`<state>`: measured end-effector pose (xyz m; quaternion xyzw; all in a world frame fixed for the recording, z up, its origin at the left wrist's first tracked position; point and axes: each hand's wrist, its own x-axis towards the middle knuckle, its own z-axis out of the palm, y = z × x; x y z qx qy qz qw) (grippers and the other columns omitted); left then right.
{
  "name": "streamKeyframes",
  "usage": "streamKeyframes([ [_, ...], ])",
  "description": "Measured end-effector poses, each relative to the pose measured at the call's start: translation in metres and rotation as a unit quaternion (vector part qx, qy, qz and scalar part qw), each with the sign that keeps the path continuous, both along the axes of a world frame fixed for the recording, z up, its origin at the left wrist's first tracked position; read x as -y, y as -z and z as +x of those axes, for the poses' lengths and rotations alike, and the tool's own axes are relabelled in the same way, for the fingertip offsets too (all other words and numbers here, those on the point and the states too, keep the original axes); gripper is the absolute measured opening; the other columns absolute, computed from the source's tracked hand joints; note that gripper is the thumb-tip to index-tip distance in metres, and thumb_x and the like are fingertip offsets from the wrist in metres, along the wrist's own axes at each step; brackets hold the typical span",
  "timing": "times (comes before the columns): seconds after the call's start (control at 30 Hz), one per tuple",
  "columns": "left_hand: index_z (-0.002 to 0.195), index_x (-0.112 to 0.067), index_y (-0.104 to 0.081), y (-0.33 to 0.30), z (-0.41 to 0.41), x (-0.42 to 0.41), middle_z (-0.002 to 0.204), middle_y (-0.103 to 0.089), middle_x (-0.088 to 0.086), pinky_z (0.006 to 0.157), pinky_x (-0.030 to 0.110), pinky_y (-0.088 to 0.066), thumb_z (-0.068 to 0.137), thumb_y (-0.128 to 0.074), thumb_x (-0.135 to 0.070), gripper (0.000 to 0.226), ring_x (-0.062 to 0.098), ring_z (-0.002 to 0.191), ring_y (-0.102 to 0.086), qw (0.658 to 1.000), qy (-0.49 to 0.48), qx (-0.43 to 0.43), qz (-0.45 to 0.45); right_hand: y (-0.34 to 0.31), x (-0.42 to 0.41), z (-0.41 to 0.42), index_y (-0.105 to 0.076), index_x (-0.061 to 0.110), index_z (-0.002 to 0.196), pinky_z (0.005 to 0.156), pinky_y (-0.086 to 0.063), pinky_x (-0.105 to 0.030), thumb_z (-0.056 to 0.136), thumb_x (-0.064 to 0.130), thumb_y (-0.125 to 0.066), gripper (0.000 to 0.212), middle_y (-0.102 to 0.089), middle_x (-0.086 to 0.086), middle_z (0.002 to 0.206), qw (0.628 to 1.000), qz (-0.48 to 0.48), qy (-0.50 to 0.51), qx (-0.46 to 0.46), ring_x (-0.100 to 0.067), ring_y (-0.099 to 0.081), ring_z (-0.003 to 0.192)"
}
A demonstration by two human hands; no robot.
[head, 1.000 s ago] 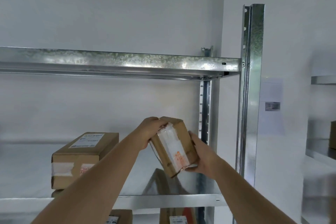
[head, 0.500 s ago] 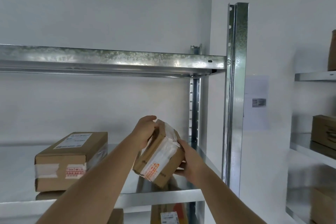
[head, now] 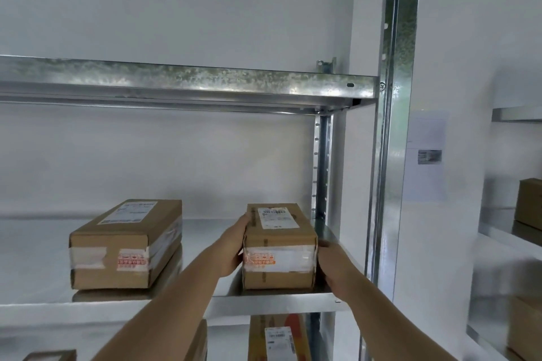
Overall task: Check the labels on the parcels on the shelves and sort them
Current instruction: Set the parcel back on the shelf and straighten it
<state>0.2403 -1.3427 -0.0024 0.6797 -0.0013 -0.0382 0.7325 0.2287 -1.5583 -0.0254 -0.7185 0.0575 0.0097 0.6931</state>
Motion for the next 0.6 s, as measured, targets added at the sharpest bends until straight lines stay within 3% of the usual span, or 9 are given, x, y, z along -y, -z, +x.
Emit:
streamKeyframes([
  [0.13, 0.123, -0.019, -0.072, 0.009, 0.002, 0.001, 0.122, -0.073, 0.009, 0.113, 0.046, -0.042, 0.105, -0.027, -0.062, 0.065, 0.028, 0.122, -0.064, 0.998, -0.035, -0.017, -0.058, 0.001, 0.000, 0.001, -0.070, 0.019, 0.108, 0.091, -0.060, -0.049, 0.109, 0.014, -0.038, 0.032, -0.076, -0.012, 0.099, 0.999, 0.007, 0.037, 0.026, -0.032, -0.073, 0.093],
  [0.23, 0.119, -0.009, -0.072, 0.023, 0.003, 0.005, 0.115, -0.074, 0.021, 0.094, 0.043, -0.055, 0.101, -0.035, -0.051, 0.059, 0.036, 0.108, -0.070, 0.994, -0.042, -0.025, -0.099, 0.003, -0.003, 0.004, -0.069, 0.023, 0.112, 0.094, -0.058, -0.050, 0.109, 0.025, -0.042, 0.027, -0.076, -0.009, 0.101, 0.998, 0.023, 0.044, 0.032, -0.032, -0.073, 0.097],
  [0.37, 0.087, -0.014, -0.070, 0.027, 0.010, 0.011, 0.074, -0.075, 0.012, 0.070, 0.037, -0.054, 0.105, -0.032, -0.039, 0.049, 0.027, 0.071, -0.072, 0.991, -0.069, -0.023, -0.110, 0.001, -0.010, 0.010, -0.068, 0.022, 0.117, 0.099, -0.056, -0.047, 0.110, 0.028, -0.040, 0.030, -0.075, -0.007, 0.105, 0.999, 0.013, 0.029, 0.029, -0.028, -0.071, 0.102],
  [0.47, 0.091, -0.016, -0.065, 0.029, 0.023, 0.015, 0.070, -0.075, 0.008, 0.074, 0.038, -0.056, 0.110, -0.031, -0.033, 0.042, 0.027, 0.076, -0.071, 0.992, -0.097, -0.015, -0.083, 0.003, -0.011, 0.020, -0.069, 0.019, 0.118, 0.100, -0.056, -0.047, 0.109, 0.026, -0.043, 0.029, -0.075, -0.008, 0.106, 0.998, 0.039, 0.039, 0.030, -0.029, -0.071, 0.103],
  [0.6, 0.098, -0.017, -0.069, 0.031, 0.029, 0.015, 0.080, -0.078, 0.007, 0.089, 0.043, -0.057, 0.110, -0.034, -0.034, 0.041, 0.026, 0.084, -0.073, 0.994, -0.078, -0.019, -0.071, 0.009, -0.007, 0.030, -0.068, 0.021, 0.117, 0.100, -0.055, -0.044, 0.109, 0.027, -0.042, 0.028, -0.073, -0.006, 0.107, 0.998, 0.032, 0.041, 0.042, -0.027, -0.069, 0.103],
])
